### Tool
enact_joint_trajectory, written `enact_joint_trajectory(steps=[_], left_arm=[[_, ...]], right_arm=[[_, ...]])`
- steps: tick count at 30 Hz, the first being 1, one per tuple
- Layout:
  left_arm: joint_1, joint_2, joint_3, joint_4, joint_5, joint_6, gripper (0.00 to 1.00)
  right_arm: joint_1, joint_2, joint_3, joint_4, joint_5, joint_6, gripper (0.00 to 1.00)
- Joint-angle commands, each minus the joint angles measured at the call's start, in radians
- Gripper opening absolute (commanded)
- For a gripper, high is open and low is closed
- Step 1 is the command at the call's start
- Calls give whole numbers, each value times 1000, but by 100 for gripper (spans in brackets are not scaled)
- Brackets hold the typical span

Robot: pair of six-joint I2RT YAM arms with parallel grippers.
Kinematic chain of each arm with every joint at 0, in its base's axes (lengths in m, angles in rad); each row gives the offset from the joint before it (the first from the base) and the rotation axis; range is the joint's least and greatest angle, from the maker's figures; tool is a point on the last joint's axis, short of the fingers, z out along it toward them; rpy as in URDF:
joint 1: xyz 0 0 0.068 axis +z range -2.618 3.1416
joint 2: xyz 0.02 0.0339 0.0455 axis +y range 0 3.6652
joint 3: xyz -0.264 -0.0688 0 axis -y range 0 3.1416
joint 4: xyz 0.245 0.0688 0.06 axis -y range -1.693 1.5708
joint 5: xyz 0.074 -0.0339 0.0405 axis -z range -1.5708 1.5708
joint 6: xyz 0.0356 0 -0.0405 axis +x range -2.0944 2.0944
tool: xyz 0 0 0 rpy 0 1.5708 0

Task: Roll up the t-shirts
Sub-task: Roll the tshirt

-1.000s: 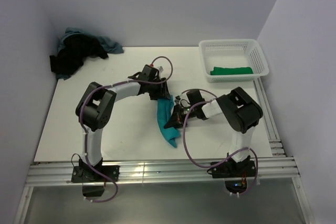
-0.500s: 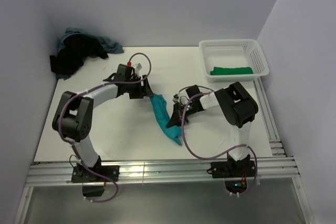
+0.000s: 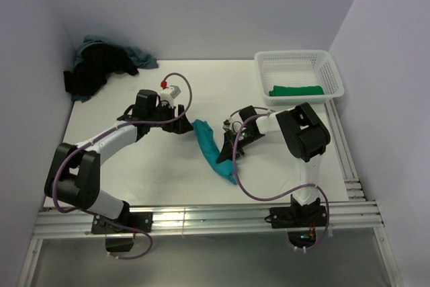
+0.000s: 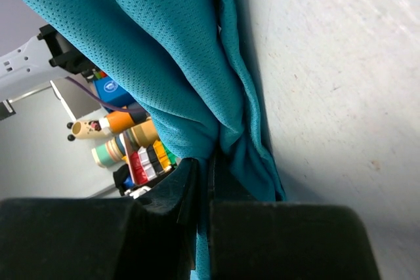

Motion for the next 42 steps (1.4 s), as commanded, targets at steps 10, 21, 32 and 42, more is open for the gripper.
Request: enact_joint_trajectory(steps=[10,21,32,42], left_arm=[[15,200,146,-18,284,466,69],[70,265,160,44,315,345,87],[6,320,184,77,234,315,85],[-17,426,290,80,152,279,68]], right_arm=[[-13,59,-44,-146,311,-22,0],[-11,61,-49,-123,303,-9,0],[-11,70,-49,-116,288,-2,0],[-11,72,-53,-111,283,1,0]])
